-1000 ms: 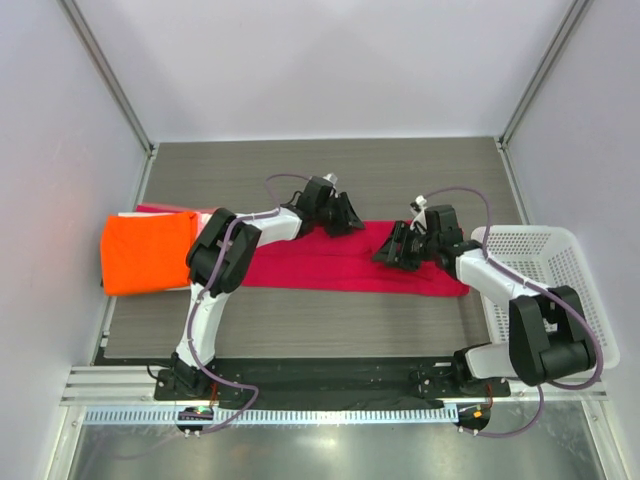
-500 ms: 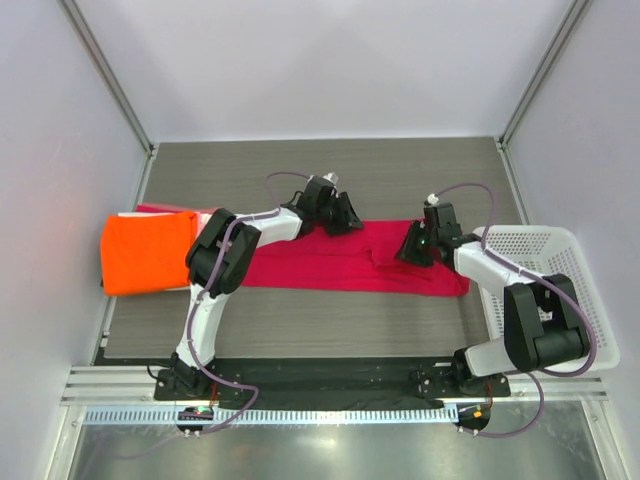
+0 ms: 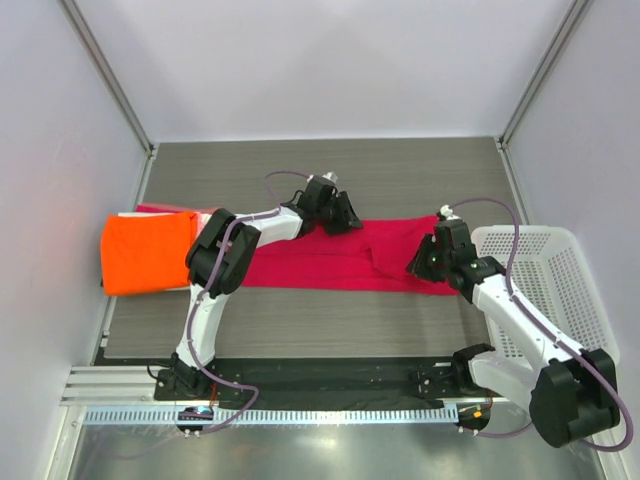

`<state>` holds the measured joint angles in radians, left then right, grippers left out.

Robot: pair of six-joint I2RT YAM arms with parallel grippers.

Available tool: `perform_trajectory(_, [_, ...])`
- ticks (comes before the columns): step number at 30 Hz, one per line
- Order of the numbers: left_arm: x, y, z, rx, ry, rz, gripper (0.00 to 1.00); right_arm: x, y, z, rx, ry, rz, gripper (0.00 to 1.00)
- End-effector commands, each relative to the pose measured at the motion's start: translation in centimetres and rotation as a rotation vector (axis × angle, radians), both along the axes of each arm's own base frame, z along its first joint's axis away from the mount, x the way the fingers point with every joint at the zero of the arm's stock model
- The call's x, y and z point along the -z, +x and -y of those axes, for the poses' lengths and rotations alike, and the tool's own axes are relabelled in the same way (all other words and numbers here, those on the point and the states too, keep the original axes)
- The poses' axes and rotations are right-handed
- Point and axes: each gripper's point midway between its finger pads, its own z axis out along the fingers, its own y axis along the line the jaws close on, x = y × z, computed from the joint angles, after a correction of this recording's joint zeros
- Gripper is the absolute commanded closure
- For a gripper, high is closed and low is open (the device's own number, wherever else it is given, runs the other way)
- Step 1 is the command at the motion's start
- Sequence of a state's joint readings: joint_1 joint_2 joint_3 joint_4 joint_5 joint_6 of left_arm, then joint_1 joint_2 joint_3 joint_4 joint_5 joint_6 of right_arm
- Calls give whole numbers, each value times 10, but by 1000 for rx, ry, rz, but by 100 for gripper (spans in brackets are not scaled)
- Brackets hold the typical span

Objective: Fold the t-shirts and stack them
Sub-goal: Fold the tshirt

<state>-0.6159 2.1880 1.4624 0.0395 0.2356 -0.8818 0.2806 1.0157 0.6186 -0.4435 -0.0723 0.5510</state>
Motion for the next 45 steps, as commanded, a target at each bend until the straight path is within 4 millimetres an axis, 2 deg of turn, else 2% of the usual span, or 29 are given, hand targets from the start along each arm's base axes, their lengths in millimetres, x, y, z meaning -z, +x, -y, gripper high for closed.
perform_trajectory(1, [-10, 3, -8, -25, 46, 26, 53, -12, 25, 24, 134, -112, 32, 78])
perform_trajectory(3, [-10, 3, -10, -34, 53, 35, 53, -8, 39, 37, 195, -177, 25, 78])
perform_trajectory(5, [-9, 5, -11, -40, 60, 38, 53, -5, 48, 39, 221, -195, 22, 78])
perform_trajectory(8, [-7, 5, -12, -41, 66, 32, 53, 16, 55, 41, 245, -221, -34, 82])
perform_trajectory(11, [-5, 5, -13, -44, 77, 29, 53, 36, 50, 34, 220, -206, -91, 87])
perform_trajectory(13, [-5, 6, -13, -44, 82, 31, 53, 49, 37, 36, 226, -203, -123, 88])
perform_trajectory(16, [-5, 8, -14, -48, 89, 33, 53, 63, 19, 39, 245, -192, -154, 88])
perform_trajectory(18, [-3, 7, -14, -47, 96, 29, 53, 65, 10, 44, 274, -188, -150, 88])
perform_trajectory(22, [-2, 10, -17, -63, 109, 26, 53, 66, 6, 54, 335, -207, -137, 70])
perform_trajectory(25, [-8, 9, -18, -64, 111, 39, 51, 72, 7, 58, 362, -224, -162, 69])
perform_trajectory(26, [-12, 9, -18, -49, 113, 56, 49, 74, 8, 58, 360, -227, -169, 67])
perform_trajectory(27, [-25, 9, -17, -37, 102, 82, 44, 77, 10, 57, 357, -233, -186, 64])
perform_trajectory(28, [-32, 9, -18, -33, 102, 99, 41, 78, 11, 57, 354, -233, -190, 56])
perform_trajectory(29, [-38, 8, -22, -34, 115, 118, 39, 79, 12, 56, 354, -234, -194, 55])
perform_trajectory(30, [-53, 8, -31, -43, 139, 164, 32, 80, 13, 55, 350, -228, -198, 55])
perform_trajectory(33, [-64, 2, -62, -74, 255, 209, 28, 81, 14, 55, 359, -223, -194, 55])
perform_trajectory(34, [-75, 2, -89, -147, 351, 222, 25, 81, 14, 56, 366, -230, -191, 55])
perform_trajectory(37, [-86, 2, -142, -256, 518, 209, 20, 83, 15, 57, 375, -225, -195, 55])
perform_trajectory(38, [-79, -5, -166, -287, 589, 163, 20, 83, 16, 57, 379, -221, -197, 55])
perform_trajectory(39, [-77, 0, -190, -333, 601, 126, 20, 83, 18, 58, 383, -217, -197, 55])
perform_trajectory(41, [-60, -11, -213, -335, 583, 19, 21, 83, 21, 58, 385, -207, -199, 55])
perform_trajectory(42, [-54, -8, -236, -378, 572, -22, 26, 80, 25, 58, 387, -203, -192, 55])
perform_trajectory(45, [-21, -23, -257, -389, 494, -131, 37, 77, 34, 60, 399, -192, -185, 57])
